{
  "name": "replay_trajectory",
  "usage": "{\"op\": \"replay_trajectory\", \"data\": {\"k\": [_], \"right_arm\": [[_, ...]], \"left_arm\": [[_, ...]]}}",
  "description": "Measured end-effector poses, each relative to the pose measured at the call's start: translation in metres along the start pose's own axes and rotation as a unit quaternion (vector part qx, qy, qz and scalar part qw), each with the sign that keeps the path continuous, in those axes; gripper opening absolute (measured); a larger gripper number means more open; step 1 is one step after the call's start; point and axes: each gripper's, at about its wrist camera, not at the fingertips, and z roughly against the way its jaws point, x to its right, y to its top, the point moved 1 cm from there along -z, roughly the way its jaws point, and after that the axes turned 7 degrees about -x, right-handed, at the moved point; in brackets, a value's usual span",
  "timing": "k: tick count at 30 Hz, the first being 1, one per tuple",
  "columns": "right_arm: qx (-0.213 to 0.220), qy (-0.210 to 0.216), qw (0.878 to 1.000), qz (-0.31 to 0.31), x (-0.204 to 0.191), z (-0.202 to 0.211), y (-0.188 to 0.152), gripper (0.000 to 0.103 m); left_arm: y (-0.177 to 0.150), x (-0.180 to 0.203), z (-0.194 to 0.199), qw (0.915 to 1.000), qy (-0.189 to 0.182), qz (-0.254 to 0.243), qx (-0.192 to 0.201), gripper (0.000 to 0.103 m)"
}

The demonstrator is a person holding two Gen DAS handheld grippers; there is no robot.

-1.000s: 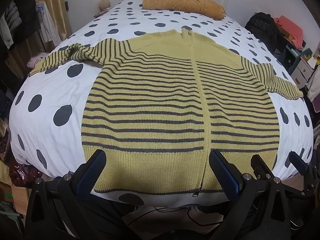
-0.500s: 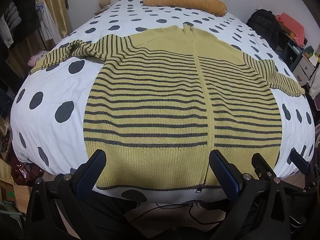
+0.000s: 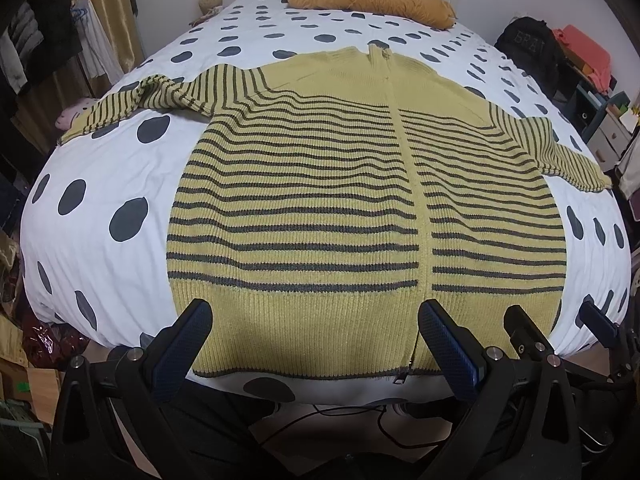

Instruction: Fold large clothes

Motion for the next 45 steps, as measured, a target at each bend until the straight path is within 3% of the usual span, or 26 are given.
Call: {"op": "replay_trajectory", "data": {"k": [36, 40, 45], "right_arm": [[-0.018, 0.000, 1.000, 0.005, -0.011, -0.016, 0.008, 0.103], [-0.022, 0.001, 1.000, 0.010, -0.016, -0.020, 0.013, 0.103], [-0.020, 0.012, 1.000, 0.020, -0.033, -0.024, 0.026, 0.103]], "left_arm": [[0.017, -0.013, -0.021, 0.9998, -0.003, 0.014, -0.017, 0.103], [0.029, -0.034, -0.025, 0.9991, -0.003, 0.038, -0.015, 0.103], [0.069, -0.115, -0.032, 0.9931, -0.006, 0.117, 0.006, 0.103]]}}
